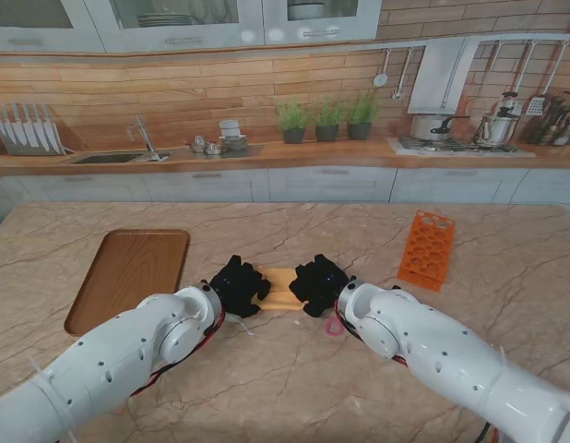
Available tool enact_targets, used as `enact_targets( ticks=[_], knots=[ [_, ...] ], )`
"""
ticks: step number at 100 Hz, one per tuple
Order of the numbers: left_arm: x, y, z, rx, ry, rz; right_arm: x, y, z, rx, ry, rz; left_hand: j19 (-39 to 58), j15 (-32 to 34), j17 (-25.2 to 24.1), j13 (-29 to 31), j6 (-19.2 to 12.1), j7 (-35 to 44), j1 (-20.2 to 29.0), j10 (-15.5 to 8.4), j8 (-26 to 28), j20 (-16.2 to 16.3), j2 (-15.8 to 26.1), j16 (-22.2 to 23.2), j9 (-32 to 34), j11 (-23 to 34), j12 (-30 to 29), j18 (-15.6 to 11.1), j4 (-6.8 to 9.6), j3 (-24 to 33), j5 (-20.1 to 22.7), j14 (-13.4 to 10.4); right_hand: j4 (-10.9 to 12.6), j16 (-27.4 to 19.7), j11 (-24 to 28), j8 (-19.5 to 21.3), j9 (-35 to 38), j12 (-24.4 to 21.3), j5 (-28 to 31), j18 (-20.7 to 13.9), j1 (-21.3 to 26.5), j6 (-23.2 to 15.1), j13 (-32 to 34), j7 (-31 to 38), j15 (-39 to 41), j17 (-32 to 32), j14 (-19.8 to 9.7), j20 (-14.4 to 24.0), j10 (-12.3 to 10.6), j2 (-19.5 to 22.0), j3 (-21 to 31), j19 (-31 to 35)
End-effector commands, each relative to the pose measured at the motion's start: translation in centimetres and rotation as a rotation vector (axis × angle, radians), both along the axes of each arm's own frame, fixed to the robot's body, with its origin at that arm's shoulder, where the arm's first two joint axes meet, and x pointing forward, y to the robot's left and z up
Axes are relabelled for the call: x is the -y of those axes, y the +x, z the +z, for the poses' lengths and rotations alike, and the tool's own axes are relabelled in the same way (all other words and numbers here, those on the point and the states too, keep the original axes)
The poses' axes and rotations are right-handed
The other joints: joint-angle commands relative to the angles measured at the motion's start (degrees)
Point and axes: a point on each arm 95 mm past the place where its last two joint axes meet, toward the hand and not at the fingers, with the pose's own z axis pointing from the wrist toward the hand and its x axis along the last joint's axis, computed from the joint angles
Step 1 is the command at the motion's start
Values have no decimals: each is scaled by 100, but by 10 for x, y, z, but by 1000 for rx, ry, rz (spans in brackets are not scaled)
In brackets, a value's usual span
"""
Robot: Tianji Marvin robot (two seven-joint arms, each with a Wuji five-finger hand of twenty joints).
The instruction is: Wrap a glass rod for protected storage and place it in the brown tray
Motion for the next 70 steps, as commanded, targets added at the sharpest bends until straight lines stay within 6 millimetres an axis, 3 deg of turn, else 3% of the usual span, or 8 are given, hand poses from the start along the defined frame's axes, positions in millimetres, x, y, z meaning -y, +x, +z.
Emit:
enact_targets(
  ticks=[1,14,18,28,41,44,54,70],
  knots=[
    [-4,-5,-12,-33,28,4,4,-5,-13,-36,-31,5,-13,39,-14,110,-44,-38,-45,-60,-165,89,-343,55,140,8,45,68,-163,135,463,60,261,-44,-35,-82,162,30,648,163,194,-163,118,-2,23,37,107,-66,-23,-249,311,218],
    [-3,-5,-13,-39,45,0,3,-5,-17,-51,-36,5,-15,37,-9,146,-124,84,-66,-101,-111,103,-479,56,204,16,48,65,-136,227,496,56,518,-6,29,82,366,82,751,205,69,-295,213,159,52,67,73,-53,-43,-325,612,225],
    [-3,-5,-13,-38,47,-1,2,-5,-18,-54,-40,9,-3,46,5,164,-143,130,-43,-103,-104,113,-523,61,233,31,55,61,-147,259,503,56,756,38,79,256,403,115,733,189,-17,-405,226,210,95,65,49,-44,-58,-324,697,226],
    [-2,-4,-15,-33,55,-6,2,-5,-21,-57,-50,19,38,82,32,214,-229,317,137,-122,-154,152,-686,86,327,84,78,68,-213,400,518,65,1717,111,194,677,448,171,713,150,-195,-578,248,331,180,50,-5,-22,-86,-263,699,235],
    [1,-4,-17,-25,59,-7,2,-5,-25,-56,-57,32,114,158,66,292,-320,673,326,-143,-282,176,-718,114,483,206,124,74,-282,483,576,94,2356,141,299,918,457,212,655,113,-273,-666,271,488,272,56,-54,-21,-117,-235,672,283],
    [1,-4,-18,-25,59,-6,2,-5,-26,-56,-59,35,139,182,79,316,-346,771,376,-148,-304,179,-693,120,552,251,142,75,-282,515,627,101,2427,143,313,945,465,216,648,103,-285,-692,286,511,285,69,-72,-22,-134,-244,672,293],
    [3,-5,-20,-22,54,-4,1,-5,-27,-57,-61,41,256,286,113,398,-479,1179,525,-212,-407,149,-397,130,951,57,1049,74,-284,556,806,123,2624,149,357,1040,499,233,625,85,-289,-828,323,583,326,91,-102,-30,-162,-220,696,319],
    [5,-5,-23,-21,32,4,1,-4,-23,-55,-36,39,291,321,109,417,-548,1332,453,-247,-356,146,-344,136,1038,18,1119,75,-294,621,927,120,2680,150,376,1237,484,240,503,55,-314,-1098,298,566,345,79,-156,-50,-191,-27,604,319]
  ],
)
